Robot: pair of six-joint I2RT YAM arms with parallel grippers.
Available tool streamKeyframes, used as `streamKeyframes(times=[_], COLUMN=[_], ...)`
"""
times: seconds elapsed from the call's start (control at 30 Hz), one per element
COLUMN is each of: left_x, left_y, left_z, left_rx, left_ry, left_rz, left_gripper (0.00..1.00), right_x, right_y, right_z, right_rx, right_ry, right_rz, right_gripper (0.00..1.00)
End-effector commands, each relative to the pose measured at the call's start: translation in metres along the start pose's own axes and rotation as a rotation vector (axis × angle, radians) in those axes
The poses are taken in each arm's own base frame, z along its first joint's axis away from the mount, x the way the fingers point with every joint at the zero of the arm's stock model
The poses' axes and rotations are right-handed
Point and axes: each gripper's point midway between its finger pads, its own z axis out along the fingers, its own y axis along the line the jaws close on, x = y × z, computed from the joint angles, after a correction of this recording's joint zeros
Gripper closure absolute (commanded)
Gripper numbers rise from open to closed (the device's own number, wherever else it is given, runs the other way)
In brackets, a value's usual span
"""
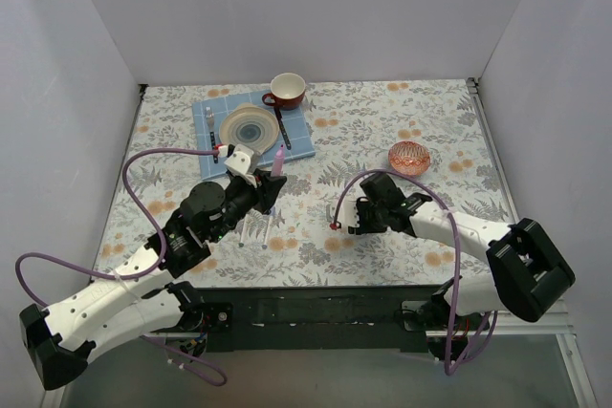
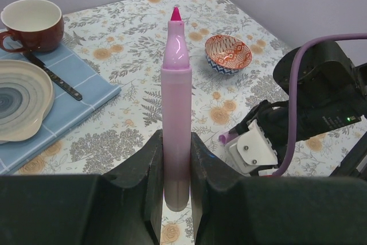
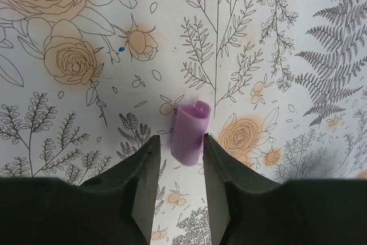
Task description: Insert the pens into the pen caps
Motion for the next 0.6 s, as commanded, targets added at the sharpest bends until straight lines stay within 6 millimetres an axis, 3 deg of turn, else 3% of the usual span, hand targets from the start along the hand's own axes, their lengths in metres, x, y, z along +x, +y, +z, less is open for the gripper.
streamKeyframes(times=[0.0,0.07,0.1,0.17,0.2,0.23,0.3,0.33,0.4,0.43,0.47,0.5,0.53,0.57], left_x=[-0.006,-0.006,-0.006,-0.007,-0.007,-0.007,-0.009,-0.008,-0.008,-0.008,-0.008,-0.008,-0.007,-0.008], left_y=[0.005,0.006,0.007,0.007,0.007,0.008,0.008,0.008,0.007,0.007,0.007,0.007,0.008,0.008], left_z=[-0.002,-0.002,-0.002,-0.003,-0.003,-0.004,-0.004,-0.004,-0.003,-0.003,-0.003,-0.003,-0.003,-0.004], left_rx=[-0.024,-0.03,-0.032,-0.033,-0.035,-0.036,-0.039,-0.037,-0.034,-0.035,-0.035,-0.035,-0.036,-0.037], left_ry=[-0.028,-0.029,-0.03,-0.033,-0.035,-0.037,-0.042,-0.041,-0.039,-0.038,-0.038,-0.038,-0.038,-0.041], left_rz=[0.006,0.006,0.006,0.005,0.005,0.004,0.002,0.002,0.002,0.002,0.002,0.004,0.004,0.003], left_gripper=[1.0,1.0,1.0,1.0,1.0,1.0,1.0,1.0,1.0,1.0,1.0,1.0,1.0,1.0], right_x=[-0.012,-0.023,-0.027,-0.045,-0.043,-0.061,-0.069,-0.076,-0.091,-0.088,-0.085,-0.082,-0.078,-0.07], right_y=[-0.021,-0.037,-0.06,-0.09,-0.097,-0.112,-0.108,-0.105,-0.101,-0.099,-0.097,-0.093,-0.092,-0.081], right_z=[-0.016,-0.027,-0.035,-0.053,-0.06,-0.069,-0.067,-0.061,-0.057,-0.056,-0.053,-0.053,-0.056,-0.052], right_rx=[0.08,0.164,0.277,0.409,0.449,0.467,0.421,0.381,0.334,0.344,0.369,0.376,0.389,0.407], right_ry=[-0.014,-0.057,-0.067,-0.153,-0.137,-0.199,-0.206,-0.227,-0.286,-0.276,-0.285,-0.279,-0.281,-0.256], right_rz=[-0.016,0.104,0.19,0.516,0.636,0.854,1.04,1.135,1.389,1.488,1.719,1.82,1.923,2.131], right_gripper=[0.56,0.52,0.5,0.5,0.51,0.52,0.54,0.62,0.62,0.6,0.59,0.55,0.29,0.19])
